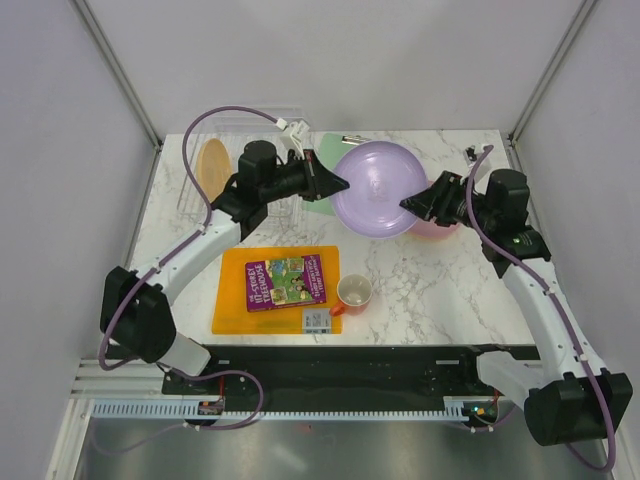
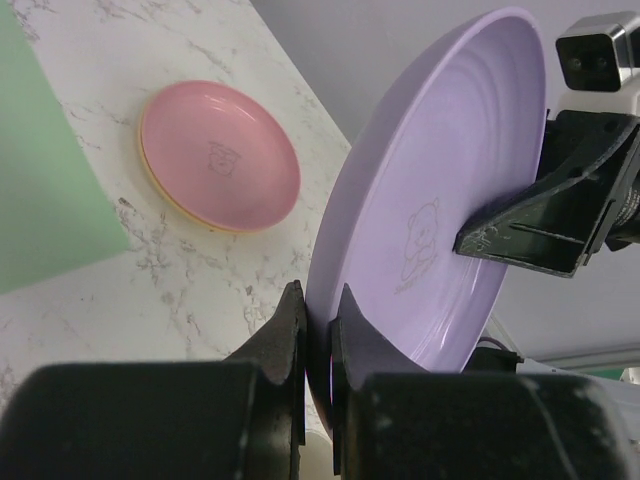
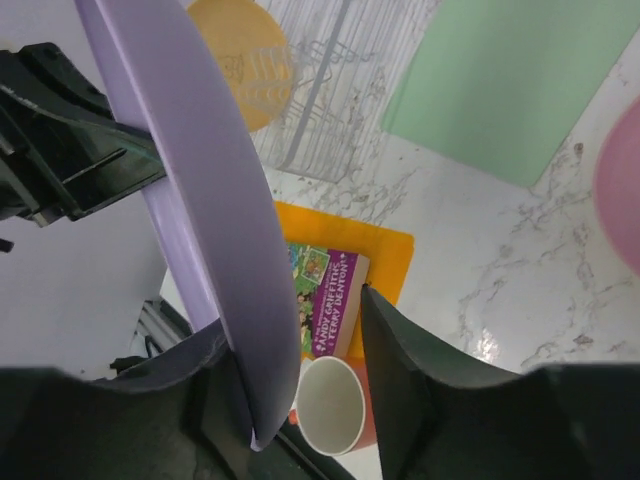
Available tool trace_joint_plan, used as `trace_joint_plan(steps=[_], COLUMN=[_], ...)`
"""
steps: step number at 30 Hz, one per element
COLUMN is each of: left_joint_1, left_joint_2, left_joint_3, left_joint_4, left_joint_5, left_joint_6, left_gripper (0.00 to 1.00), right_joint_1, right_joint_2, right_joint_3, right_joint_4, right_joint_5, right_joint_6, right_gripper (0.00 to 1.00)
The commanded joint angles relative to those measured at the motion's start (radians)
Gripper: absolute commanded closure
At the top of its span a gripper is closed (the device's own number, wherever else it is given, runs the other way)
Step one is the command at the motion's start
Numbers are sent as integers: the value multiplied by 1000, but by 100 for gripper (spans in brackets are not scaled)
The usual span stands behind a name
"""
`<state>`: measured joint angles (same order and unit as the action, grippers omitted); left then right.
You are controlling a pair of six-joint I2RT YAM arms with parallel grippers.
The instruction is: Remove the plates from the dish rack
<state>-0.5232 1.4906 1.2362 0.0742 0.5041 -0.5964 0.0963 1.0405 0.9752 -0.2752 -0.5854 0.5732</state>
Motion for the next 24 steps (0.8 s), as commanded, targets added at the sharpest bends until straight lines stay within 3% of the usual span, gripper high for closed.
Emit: trace_joint_plan(steps=[1, 2, 4, 6, 7, 9, 10, 11, 13, 16, 17, 21, 24], left_joint_1=[-1, 0, 0, 0, 3, 5, 6, 6, 6, -24, -37, -64, -70], left_joint_2=[31, 37, 51, 54, 53, 37, 27, -1, -33, -121, -172, -303, -363], left_joint_3=[3, 5, 5, 2, 2, 0, -3, -9, -24, -38, -52, -133, -184], left_joint_4=[173, 180, 187, 167, 148, 49, 12, -60, -140, -312, -350, -376, -396], left_joint_5=[154, 172, 220, 229, 222, 158, 124, 49, -57, -416, -578, -788, -929], left_joint_6=[-101, -111, -114, -108, -100, -43, -16, 38, 113, 220, 248, 337, 401], left_gripper=[98, 98, 98, 92, 65, 38, 9, 0, 0, 0, 0, 0, 0], right_joint_1=[3, 3, 3, 3, 3, 3, -1, -4, -26, -64, -79, -217, -251], right_joint_2=[18, 24, 42, 41, 35, 21, 18, 16, 19, 55, 93, 205, 295], right_joint_3=[-13, -16, -15, -10, -4, 40, 58, 97, 131, 192, 215, 227, 220], right_joint_4=[114, 125, 130, 128, 123, 56, 6, -18, -65, -143, -159, -202, -190], right_joint_5=[-73, -77, -90, -44, -13, 66, 153, 194, 309, 502, 521, 493, 454], right_joint_6=[40, 42, 45, 43, 31, -7, -45, -64, -104, -133, -134, -128, -102], right_gripper=[69, 84, 100, 100, 100, 100, 100, 100, 100, 100, 100, 100, 100])
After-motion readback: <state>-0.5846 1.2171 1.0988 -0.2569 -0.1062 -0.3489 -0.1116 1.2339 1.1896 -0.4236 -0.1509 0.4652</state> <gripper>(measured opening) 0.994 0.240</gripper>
